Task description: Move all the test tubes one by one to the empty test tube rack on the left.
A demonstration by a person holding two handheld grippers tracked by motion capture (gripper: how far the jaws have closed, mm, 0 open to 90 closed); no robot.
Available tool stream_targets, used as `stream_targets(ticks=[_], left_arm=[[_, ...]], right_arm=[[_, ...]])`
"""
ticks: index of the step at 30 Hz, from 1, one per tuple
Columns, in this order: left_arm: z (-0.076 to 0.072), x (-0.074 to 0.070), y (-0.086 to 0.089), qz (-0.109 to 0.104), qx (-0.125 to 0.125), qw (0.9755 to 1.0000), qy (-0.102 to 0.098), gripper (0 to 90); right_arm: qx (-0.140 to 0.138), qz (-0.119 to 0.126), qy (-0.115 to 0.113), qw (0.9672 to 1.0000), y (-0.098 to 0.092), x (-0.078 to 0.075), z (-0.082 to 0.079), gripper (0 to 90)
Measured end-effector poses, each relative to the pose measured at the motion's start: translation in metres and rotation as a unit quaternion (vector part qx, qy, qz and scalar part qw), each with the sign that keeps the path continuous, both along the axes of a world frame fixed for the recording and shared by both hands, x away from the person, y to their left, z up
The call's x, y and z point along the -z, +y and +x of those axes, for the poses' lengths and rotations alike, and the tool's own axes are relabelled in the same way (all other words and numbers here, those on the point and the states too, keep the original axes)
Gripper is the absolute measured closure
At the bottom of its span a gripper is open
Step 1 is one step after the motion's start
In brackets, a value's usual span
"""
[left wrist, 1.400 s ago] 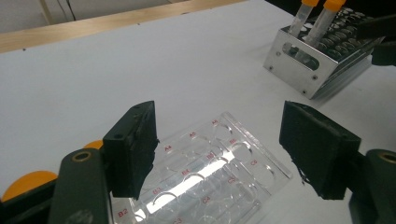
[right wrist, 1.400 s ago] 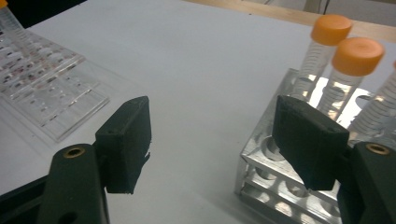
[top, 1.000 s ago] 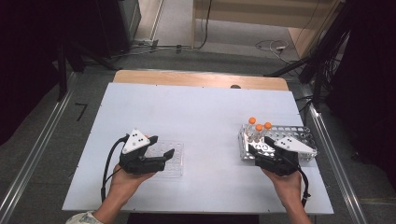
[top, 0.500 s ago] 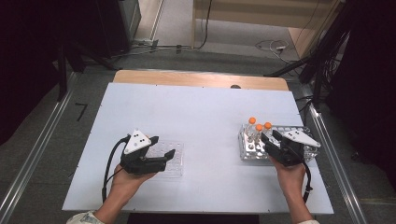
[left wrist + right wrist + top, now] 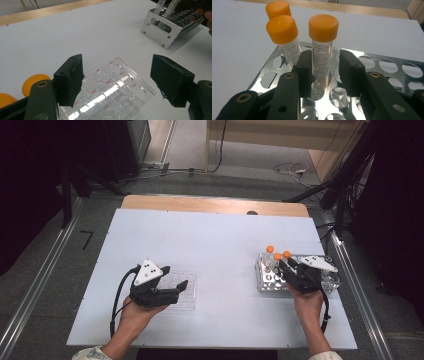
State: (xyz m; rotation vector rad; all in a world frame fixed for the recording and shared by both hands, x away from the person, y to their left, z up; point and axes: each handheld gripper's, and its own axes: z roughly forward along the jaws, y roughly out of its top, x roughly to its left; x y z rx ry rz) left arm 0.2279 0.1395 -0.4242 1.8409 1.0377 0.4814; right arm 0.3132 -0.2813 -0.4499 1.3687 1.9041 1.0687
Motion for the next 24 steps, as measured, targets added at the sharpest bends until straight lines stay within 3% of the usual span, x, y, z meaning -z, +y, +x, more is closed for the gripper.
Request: stream_targets(ticks=[11,18,24], left_arm=[[0.000,0.001,0.000,0.001,-0.001,1.0000,0.000,27.4],[0.000,0.000,0.000,0.000,-0.001,1.0000,0.000,27.4],[0.000,0.001,0.000,0.002,-0.001,1.0000,0.001,27.1]], right_arm=[[-0.002,-0.004,0.000,1.0000,0.004,0.003,0.005,71.1],[-0.001,-0.001,-0.002,1.0000,0.004,0.000,0.004,71.7],[-0.001,0.005,-0.028,0.9996,0.002,-0.013,-0.002,71.7]])
